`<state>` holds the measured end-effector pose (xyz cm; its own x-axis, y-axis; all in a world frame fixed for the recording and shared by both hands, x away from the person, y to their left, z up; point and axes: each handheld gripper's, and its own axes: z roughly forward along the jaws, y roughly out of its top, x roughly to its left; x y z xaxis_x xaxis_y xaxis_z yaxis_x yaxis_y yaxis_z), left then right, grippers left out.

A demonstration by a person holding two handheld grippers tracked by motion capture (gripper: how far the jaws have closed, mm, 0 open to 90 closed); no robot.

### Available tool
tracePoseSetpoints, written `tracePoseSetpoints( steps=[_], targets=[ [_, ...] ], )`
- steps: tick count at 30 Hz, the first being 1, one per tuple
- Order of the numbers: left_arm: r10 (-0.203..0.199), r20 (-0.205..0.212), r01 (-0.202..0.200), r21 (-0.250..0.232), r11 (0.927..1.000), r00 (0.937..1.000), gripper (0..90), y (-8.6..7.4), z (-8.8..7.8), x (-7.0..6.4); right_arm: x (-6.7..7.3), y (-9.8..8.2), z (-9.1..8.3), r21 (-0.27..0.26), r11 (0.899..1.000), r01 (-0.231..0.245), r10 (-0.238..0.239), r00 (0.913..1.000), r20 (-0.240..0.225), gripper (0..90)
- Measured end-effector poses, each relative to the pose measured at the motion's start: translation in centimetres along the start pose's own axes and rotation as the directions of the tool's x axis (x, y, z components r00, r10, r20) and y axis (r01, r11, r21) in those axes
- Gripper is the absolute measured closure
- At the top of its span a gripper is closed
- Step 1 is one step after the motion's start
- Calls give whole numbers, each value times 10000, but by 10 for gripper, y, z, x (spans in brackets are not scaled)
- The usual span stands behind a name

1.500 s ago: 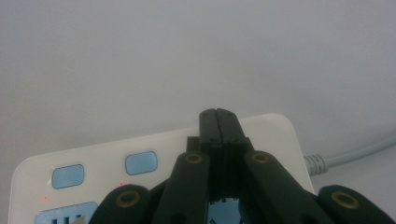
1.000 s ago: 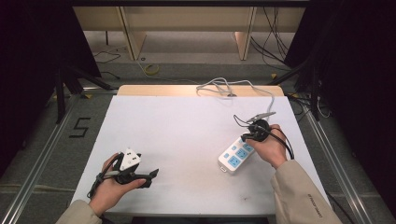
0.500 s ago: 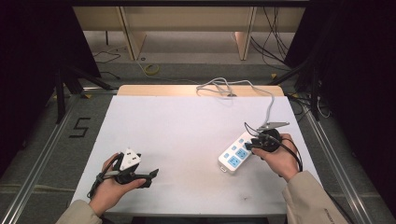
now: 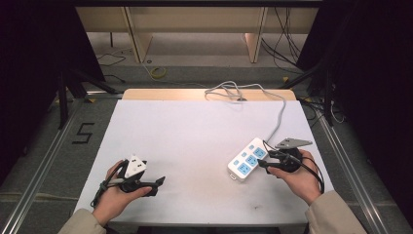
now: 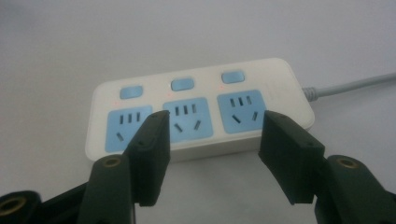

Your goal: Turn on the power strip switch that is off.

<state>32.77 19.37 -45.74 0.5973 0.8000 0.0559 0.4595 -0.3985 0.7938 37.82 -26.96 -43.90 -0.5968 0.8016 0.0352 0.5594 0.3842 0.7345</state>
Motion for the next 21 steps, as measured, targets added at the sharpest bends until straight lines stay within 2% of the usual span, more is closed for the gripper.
tracePoseSetpoints(
  steps=[6,12,21],
  targets=[
    [2,-4,-2,9,10000,10000,154,0,0,0,3,-16,-10,-351,9993,-85,82,9999,-89,367],
    [-25,0,25,49,10000,10000,154,0,0,0,7,-29,-17,-473,9988,-127,118,9997,-198,345],
    [-15,72,14,123,9999,10000,154,0,1,-1,8,-36,-22,-795,9967,-188,171,9996,-224,312]
  ],
)
